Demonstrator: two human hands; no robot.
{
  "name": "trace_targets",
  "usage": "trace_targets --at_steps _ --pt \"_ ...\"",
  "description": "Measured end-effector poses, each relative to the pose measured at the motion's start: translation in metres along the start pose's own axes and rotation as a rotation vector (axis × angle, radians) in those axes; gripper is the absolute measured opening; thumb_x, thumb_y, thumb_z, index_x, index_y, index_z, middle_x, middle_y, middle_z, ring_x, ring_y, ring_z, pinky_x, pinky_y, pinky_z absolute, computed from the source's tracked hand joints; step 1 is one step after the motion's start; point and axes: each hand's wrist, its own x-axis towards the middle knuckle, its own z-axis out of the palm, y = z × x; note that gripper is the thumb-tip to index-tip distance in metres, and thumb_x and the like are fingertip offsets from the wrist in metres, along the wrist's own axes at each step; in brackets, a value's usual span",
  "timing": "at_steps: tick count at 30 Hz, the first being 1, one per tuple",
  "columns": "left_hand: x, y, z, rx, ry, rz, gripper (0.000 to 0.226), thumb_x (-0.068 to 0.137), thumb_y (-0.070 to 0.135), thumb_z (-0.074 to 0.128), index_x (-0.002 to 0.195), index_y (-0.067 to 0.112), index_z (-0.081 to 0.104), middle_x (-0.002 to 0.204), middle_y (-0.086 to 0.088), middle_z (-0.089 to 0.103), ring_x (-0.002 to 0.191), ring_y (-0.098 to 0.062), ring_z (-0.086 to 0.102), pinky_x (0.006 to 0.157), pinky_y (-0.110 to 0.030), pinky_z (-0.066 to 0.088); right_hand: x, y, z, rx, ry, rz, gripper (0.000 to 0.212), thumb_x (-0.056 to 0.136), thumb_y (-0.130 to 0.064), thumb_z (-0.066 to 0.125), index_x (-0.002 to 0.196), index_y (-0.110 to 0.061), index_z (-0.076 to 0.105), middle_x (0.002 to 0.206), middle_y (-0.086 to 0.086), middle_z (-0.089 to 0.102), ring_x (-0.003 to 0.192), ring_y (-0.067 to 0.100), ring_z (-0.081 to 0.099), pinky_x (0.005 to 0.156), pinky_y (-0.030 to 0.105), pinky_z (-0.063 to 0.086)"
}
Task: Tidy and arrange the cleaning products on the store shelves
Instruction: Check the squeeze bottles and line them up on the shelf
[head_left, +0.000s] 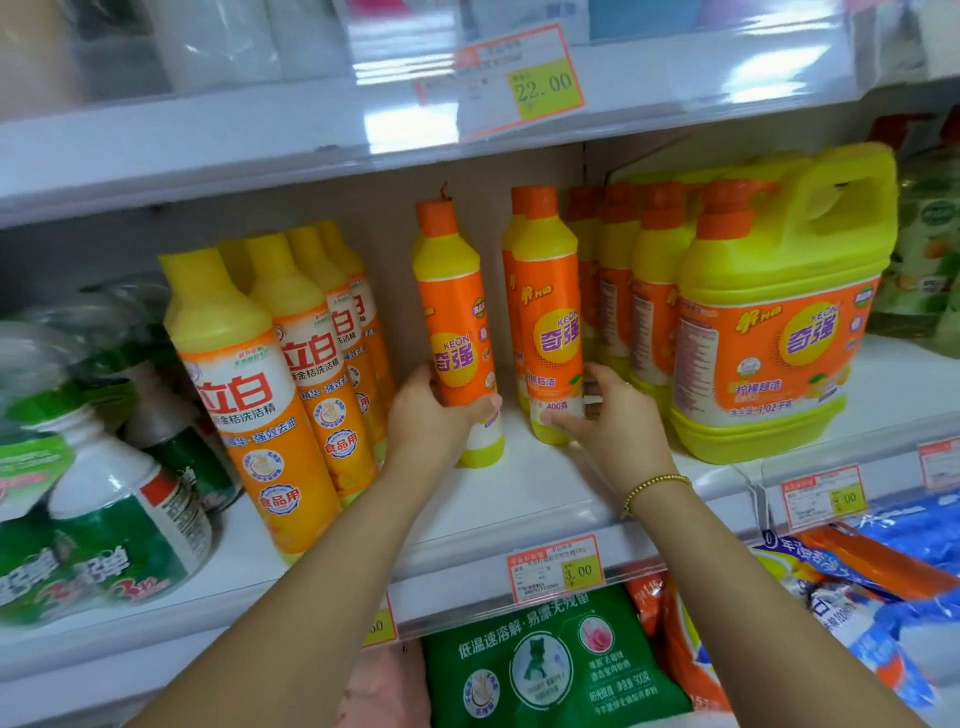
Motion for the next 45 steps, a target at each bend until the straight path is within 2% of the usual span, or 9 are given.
trace_targets --at_steps 4,8,11,18,23,27,38,42,45 --pt "-0.025 0.003 -0.022 -0.021 -0.049 0.053 0.054 0.068 0.011 0.085 0.114 0.018 0.059 0.116 -0.006 0.067 0.095 -0.018 0.064 0.084 -0.031 0.050 -0.013 -0.013 -0.005 0.185 0.091 -0.076 0.074 0.072 -0.039 0.079 0.134 -0.015 0.046 0.118 -0.004 0.060 0.105 0.008 0.057 0.090 0.022 0.046" --pt "-0.064 0.012 -0.058 -0.085 -0.057 0.192 0.057 0.065 0.001 0.084 0.102 0.032 0.054 0.100 0.014 0.068 0.083 0.009 0.065 0.077 -0.010 0.050 -0.027 -0.026 -0.015 0.201 0.230 -0.196 0.048 0.082 -0.042 0.068 0.119 -0.014 0.056 0.113 -0.003 0.057 0.107 0.011 0.054 0.094 0.033 0.047" --pt "-0.092 0.029 -0.087 -0.152 -0.051 0.218 0.055 0.063 -0.002 0.085 0.097 0.032 0.057 0.094 0.021 0.065 0.077 0.013 0.064 0.069 -0.005 0.049 -0.063 -0.051 -0.022 0.297 0.358 -0.284 0.031 0.084 -0.042 0.063 0.107 -0.022 0.059 0.106 -0.013 0.053 0.104 0.009 0.055 0.088 0.029 0.049" --pt "-0.173 0.034 -0.144 -0.180 -0.138 0.178 0.045 0.062 0.009 0.087 0.092 0.029 0.062 0.082 0.027 0.070 0.075 0.007 0.067 0.060 -0.008 0.050 -0.185 -0.117 -0.009 0.483 0.142 -0.345 0.035 0.088 -0.045 0.054 0.116 -0.025 0.058 0.119 -0.010 0.055 0.114 0.008 0.055 0.090 0.021 0.049" --pt "-0.208 0.015 -0.177 -0.113 -0.115 0.194 0.049 0.059 0.019 0.091 0.094 0.037 0.061 0.089 0.025 0.070 0.080 0.002 0.068 0.066 -0.018 0.055 -0.244 -0.123 0.006 0.344 0.001 -0.398 0.056 0.080 -0.055 0.063 0.129 -0.031 0.050 0.125 -0.021 0.051 0.118 0.004 0.052 0.092 0.014 0.044" --pt "-0.225 -0.005 -0.185 -0.063 -0.075 0.239 0.051 0.058 0.018 0.091 0.092 0.039 0.059 0.090 0.023 0.069 0.083 0.003 0.067 0.071 -0.022 0.055 -0.264 -0.121 0.023 0.290 -0.135 -0.375 0.070 0.075 -0.054 0.069 0.137 -0.032 0.042 0.129 -0.020 0.050 0.120 0.002 0.050 0.097 0.025 0.044" --pt "-0.241 -0.049 -0.198 0.102 -0.068 0.396 0.067 0.063 0.013 0.086 0.095 0.056 0.047 0.103 0.016 0.059 0.095 0.013 0.054 0.074 -0.004 0.040 -0.279 -0.141 0.062 0.268 -0.086 -0.347 0.034 0.075 -0.035 0.062 0.108 -0.034 0.051 0.100 -0.028 0.054 0.094 -0.016 0.051 0.076 0.002 0.037" --pt "-0.241 -0.051 -0.197 -0.006 -0.087 0.273 0.056 0.057 0.021 0.091 0.095 0.041 0.055 0.098 0.016 0.067 0.091 0.005 0.062 0.077 -0.019 0.049 -0.282 -0.133 0.068 0.336 -0.118 -0.327 0.046 0.079 -0.034 0.067 0.122 -0.026 0.053 0.116 -0.016 0.059 0.109 0.001 0.056 0.089 0.016 0.046" --pt "-0.240 -0.047 -0.195 -0.182 -0.131 0.134 0.060 0.045 0.037 0.086 0.097 0.032 0.059 0.094 0.013 0.072 0.089 -0.002 0.069 0.079 -0.030 0.055 -0.285 -0.129 0.064 0.355 -0.102 -0.299 0.060 0.077 -0.036 0.071 0.132 -0.027 0.049 0.124 -0.014 0.057 0.112 -0.001 0.055 0.088 0.011 0.043"
